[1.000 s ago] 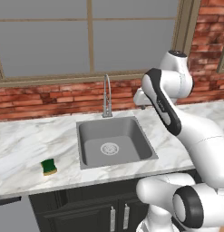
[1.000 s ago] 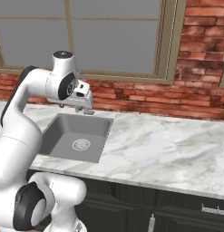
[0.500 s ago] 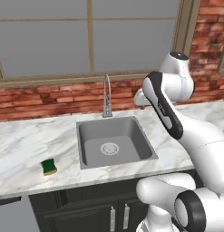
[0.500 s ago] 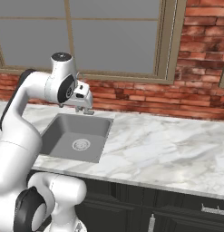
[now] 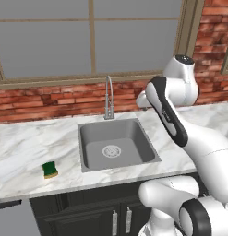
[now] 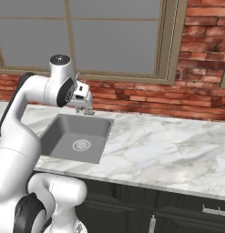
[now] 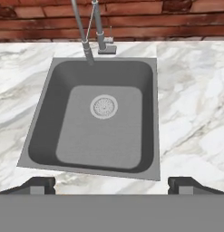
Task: Soak the sponge with water for a few seconds and then drop it inside the sink.
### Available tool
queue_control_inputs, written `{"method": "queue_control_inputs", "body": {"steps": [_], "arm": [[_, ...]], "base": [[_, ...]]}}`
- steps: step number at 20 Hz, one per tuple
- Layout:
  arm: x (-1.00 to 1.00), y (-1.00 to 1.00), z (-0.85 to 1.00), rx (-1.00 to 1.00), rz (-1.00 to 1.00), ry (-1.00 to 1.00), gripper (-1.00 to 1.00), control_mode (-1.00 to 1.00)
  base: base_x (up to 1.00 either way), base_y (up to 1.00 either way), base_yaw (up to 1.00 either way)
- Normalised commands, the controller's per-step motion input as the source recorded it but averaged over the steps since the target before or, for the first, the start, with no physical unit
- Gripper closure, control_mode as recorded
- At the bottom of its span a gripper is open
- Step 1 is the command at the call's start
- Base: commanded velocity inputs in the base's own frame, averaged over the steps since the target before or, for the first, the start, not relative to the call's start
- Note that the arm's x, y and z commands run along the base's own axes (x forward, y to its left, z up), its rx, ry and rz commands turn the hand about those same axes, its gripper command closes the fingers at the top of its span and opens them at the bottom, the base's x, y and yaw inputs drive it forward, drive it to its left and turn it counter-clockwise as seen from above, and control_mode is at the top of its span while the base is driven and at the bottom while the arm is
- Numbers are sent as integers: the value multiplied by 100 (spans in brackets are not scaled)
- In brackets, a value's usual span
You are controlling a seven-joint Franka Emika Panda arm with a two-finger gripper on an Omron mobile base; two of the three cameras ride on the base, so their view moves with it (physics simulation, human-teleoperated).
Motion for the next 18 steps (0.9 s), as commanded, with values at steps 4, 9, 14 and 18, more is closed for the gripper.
{"method": "queue_control_inputs", "body": {"steps": [4,9,14,18], "arm": [[0,-1,-1,0,0,-6,-100,-100],[0,-1,-1,0,0,-5,-100,-100],[0,-1,0,0,0,-5,-100,-100],[0,-1,0,2,0,-11,-100,-100]], "base": [[0,0,0],[0,0,0],[0,0,0],[0,0,0]]}}
